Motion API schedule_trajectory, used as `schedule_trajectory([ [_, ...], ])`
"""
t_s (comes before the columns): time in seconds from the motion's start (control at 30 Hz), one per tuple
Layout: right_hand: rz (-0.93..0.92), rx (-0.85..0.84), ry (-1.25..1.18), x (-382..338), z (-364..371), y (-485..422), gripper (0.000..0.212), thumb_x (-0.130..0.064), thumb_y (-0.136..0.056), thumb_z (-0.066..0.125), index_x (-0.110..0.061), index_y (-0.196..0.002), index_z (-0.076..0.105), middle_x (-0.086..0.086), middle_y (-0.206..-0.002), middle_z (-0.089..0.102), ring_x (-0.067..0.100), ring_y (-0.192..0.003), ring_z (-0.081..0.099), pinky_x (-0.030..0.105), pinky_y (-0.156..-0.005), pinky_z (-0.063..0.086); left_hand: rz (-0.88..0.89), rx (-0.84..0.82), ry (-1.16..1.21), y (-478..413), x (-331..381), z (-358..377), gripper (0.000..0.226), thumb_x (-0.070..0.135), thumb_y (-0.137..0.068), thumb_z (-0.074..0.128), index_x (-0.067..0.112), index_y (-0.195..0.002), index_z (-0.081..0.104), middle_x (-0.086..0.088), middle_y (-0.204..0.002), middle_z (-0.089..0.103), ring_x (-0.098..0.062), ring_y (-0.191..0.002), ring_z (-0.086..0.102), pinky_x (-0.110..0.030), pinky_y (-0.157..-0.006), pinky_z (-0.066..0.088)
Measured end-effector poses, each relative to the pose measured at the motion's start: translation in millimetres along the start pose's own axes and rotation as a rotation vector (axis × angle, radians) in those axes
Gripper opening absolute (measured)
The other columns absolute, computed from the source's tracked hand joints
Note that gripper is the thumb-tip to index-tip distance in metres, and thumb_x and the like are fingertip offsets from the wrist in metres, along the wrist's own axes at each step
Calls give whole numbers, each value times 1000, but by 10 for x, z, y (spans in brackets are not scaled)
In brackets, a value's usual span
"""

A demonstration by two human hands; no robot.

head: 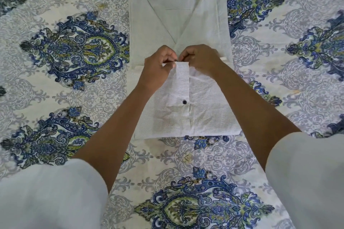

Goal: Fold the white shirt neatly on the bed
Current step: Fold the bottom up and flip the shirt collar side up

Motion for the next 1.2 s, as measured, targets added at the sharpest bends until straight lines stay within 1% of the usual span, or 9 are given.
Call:
schedule_trajectory([
  [0.2, 11, 534, -96, 216, -345, 408, 14, -12, -87, 54, -18, -91, 66, -14, -77, 62, 12, -86, 62, 39, -89, 49, 29, 41, -291, -103, -101, 136, 19, -5, -84, 52, 7, -96, 62, -1, -91, 64, -14, -87, 62, -36, -94, 42],
  [0.37, 138, 181, -385, 415, -35, 616, 19, 1, -92, 46, -10, -92, 62, 4, -75, 64, 13, -64, 58, 22, -62, 50, 231, 353, -614, 237, 201, 135, 26, 2, -81, 44, 7, -98, 63, -9, -102, 62, -26, -93, 56, -33, -78, 38],
  [0.47, 117, 167, -409, 451, -31, 527, 36, 10, -90, 40, -6, -116, 59, 12, -109, 63, 14, -88, 59, 20, -71, 49, 376, 98, -706, 530, 97, 476, 35, 10, -85, 40, 5, -113, 61, -13, -120, 60, -27, -113, 55, -38, -97, 41],
  [0.53, 76, 318, -434, 407, -194, 504, 48, 12, -90, 38, -8, -132, 49, 8, -130, 55, 8, -107, 54, 17, -86, 47, 368, -111, -880, 630, -147, 633, 47, 23, -93, 31, 5, -135, 45, -12, -143, 45, -27, -133, 41, -40, -113, 25],
  [0.63, 73, 527, -627, 470, -444, 611, 38, 8, -91, 40, -11, -119, 56, 11, -120, 61, 18, -113, 57, 29, -101, 44, 339, -206, -956, 606, -263, 628, 54, 34, -98, 21, 11, -146, 25, -4, -155, 24, -20, -143, 19, -40, -117, 1],
  [0.7, 124, 558, -459, 568, -508, 698, 32, 5, -88, 42, -20, -100, 58, 6, -96, 66, 19, -90, 61, 30, -82, 50, 380, -192, -976, 571, -214, 620, 54, 37, -98, 20, 12, -146, 25, -3, -154, 25, -19, -143, 19, -41, -117, 3],
  [0.83, 156, 503, 145, 716, -591, 671, 29, 0, -86, 48, -9, -111, 61, 11, -115, 57, 24, -100, 58, 29, -81, 44, 485, -126, -955, 472, -21, 675, 50, 29, -96, 30, 7, -140, 38, -8, -146, 41, -24, -137, 36, -44, -113, 24],
  [1.07, 67, 360, 259, 775, -715, 459, 20, -3, -85, 53, -6, -99, 67, 10, -105, 63, 22, -97, 57, 22, -78, 39, 468, -57, -930, -108, 279, 1002, 20, 14, -81, 55, 9, -97, 64, -7, -96, 63, -28, -90, 59, -34, -72, 45],
  [1.2, 88, 315, 183, 795, -816, 359, 15, -5, -86, 57, -8, -94, 69, 8, -87, 64, 8, -75, 56, 14, -63, 37, 368, -157, -873, -340, 306, 1035, 13, 12, -87, 55, 5, -94, 64, -11, -96, 60, -30, -93, 55, -38, -75, 43],
])
Point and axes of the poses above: each hand's wrist, its own y-axis away from the middle knuckle, its own z-axis out of the palm, x = y × z, the point moved 6 cm from there along -y, towards the middle knuckle
